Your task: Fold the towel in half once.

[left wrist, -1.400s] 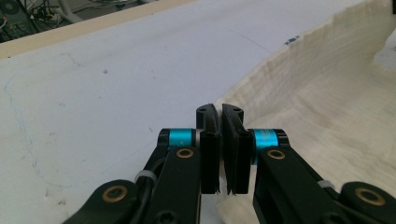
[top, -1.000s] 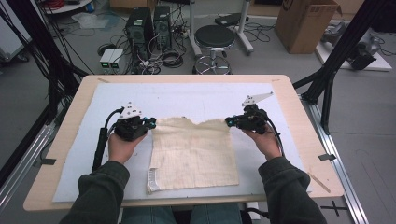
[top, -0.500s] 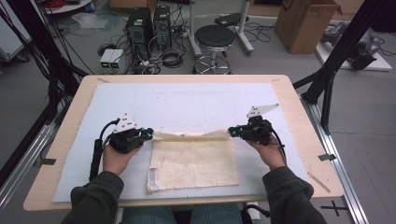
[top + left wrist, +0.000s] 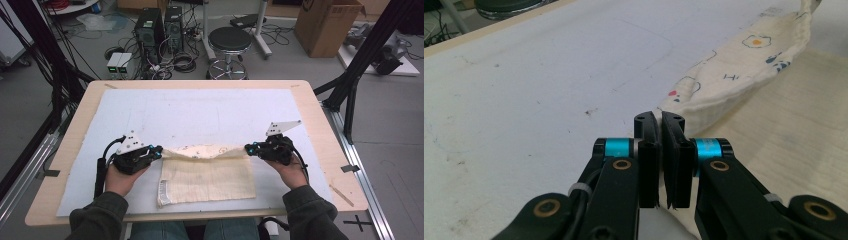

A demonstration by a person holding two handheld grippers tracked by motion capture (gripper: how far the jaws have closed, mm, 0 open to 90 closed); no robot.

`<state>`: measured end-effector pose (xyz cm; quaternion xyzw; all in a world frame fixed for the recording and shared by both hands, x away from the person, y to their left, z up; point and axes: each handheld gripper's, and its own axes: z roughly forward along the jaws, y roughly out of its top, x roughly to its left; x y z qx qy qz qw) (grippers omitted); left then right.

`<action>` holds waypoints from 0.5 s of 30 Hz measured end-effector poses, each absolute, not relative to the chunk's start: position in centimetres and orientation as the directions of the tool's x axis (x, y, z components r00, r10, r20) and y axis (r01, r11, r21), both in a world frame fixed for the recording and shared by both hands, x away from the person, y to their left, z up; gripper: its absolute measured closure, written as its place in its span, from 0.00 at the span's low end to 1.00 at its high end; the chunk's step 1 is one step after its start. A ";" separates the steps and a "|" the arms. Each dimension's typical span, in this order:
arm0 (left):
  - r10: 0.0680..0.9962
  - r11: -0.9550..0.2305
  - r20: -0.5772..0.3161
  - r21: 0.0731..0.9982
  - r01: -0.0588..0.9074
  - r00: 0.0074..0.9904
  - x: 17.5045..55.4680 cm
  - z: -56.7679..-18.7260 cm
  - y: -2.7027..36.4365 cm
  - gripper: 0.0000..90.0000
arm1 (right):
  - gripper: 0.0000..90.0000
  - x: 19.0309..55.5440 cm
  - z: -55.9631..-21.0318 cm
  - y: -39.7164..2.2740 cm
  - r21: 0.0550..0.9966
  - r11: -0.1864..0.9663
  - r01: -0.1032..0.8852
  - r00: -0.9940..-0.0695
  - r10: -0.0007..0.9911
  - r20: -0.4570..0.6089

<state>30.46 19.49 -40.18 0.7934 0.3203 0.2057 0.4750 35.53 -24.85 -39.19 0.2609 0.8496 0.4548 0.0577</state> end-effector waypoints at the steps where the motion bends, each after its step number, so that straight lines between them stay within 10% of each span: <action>1: 0.703 -0.340 0.020 0.888 0.311 0.711 30.3 -40.1 19.5 0.95 | 0.96 35.4 -39.1 -24.8 0.803 0.452 0.389 -0.858 0.495 0.137; 15: 0.671 -0.330 0.011 0.900 0.285 0.741 27.5 -39.7 20.3 0.95 | 0.96 33.6 -38.6 -25.1 0.817 0.448 0.364 -0.872 0.471 0.130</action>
